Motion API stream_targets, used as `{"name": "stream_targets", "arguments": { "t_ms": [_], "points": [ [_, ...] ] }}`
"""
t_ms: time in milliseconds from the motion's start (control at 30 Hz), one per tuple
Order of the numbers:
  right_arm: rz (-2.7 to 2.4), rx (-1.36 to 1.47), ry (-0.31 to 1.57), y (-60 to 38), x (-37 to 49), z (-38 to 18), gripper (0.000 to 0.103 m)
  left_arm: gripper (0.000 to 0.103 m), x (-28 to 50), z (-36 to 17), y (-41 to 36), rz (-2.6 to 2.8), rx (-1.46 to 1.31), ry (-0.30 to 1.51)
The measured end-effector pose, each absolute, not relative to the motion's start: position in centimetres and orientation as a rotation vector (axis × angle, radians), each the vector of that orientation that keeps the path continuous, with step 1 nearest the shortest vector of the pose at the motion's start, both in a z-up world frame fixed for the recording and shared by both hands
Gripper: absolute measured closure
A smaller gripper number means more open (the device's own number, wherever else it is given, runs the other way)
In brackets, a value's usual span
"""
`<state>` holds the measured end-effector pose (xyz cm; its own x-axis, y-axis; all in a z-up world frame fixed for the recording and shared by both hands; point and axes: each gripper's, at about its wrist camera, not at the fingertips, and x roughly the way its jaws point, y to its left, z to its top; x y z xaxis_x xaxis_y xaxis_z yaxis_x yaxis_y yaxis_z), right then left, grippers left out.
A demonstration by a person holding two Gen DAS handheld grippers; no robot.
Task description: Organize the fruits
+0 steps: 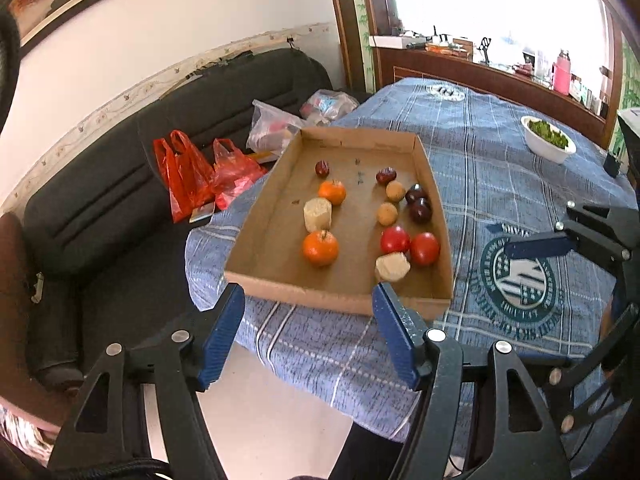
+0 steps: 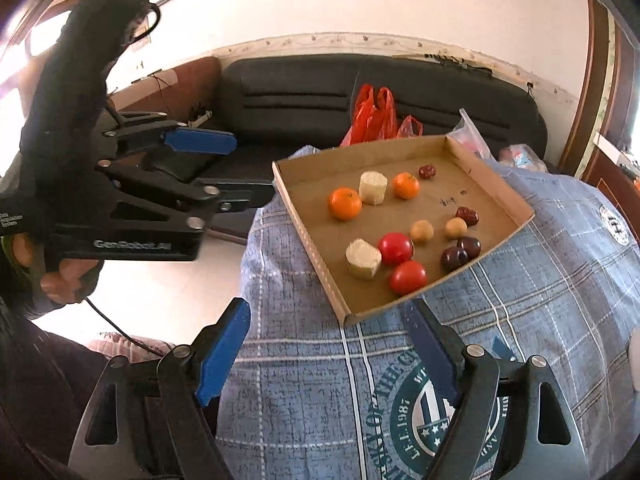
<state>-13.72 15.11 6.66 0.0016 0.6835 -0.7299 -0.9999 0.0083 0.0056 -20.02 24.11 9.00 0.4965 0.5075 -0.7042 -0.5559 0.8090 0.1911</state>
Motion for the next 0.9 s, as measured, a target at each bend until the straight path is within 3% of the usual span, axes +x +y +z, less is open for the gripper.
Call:
{"name": "stream_targets", "arguments": {
  "t_ms": [533,633,900],
  "points": [
    [1.42,-0.711,0.681,14.8,-13.1,5.0,0.022,0.037,-21.2,7.9,24.3,0.652,-0.056,0.864],
    [1.423,-0.707,0.68,14.7,-13.1,5.0,0.022,0.029,-21.0,7.7,24.0,0.65,-0.047,0.874],
    [1.438,-0.715,0.651,14.9,-13.4,5.1,0.022,0.029,-21.0,7.6,23.8,0.658,-0.045,0.88]
  ]
}}
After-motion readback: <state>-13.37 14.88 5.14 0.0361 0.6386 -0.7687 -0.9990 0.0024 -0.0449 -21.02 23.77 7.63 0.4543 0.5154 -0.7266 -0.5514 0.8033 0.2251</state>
